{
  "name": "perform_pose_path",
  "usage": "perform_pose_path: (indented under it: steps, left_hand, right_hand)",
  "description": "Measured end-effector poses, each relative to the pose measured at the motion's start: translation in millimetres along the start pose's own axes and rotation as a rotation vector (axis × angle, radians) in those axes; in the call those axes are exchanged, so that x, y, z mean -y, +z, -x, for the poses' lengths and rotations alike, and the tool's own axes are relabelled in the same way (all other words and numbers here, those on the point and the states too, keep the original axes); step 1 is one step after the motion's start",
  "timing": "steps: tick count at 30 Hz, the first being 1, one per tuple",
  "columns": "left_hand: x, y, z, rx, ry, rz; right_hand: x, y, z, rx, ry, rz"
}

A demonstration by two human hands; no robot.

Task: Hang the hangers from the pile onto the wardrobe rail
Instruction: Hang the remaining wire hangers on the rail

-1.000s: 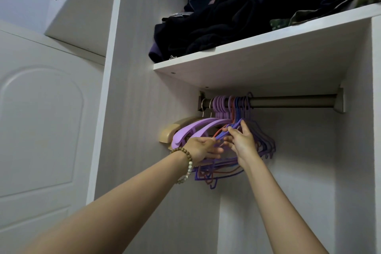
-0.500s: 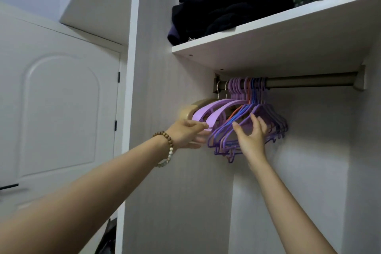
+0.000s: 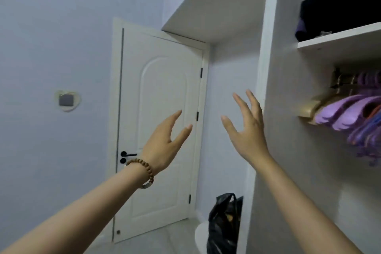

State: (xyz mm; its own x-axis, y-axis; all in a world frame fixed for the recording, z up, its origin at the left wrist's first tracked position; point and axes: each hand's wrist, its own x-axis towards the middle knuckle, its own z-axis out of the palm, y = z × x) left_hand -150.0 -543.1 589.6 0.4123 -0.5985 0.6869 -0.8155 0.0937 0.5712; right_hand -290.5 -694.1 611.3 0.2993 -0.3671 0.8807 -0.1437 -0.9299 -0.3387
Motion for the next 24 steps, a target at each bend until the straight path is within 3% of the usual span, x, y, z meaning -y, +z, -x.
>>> perform_pose_path:
  steps: [13,24]
  left_hand:
    - [246,-246,234,-0.163,-0.606,-0.575]
    - [397,-291,474,-0.217,-1.229,-0.700]
  right_hand:
    - [216,338,159,0.671,-0.168,-0.251]
    - [302,529,399,1.261,-0.281,-0.366]
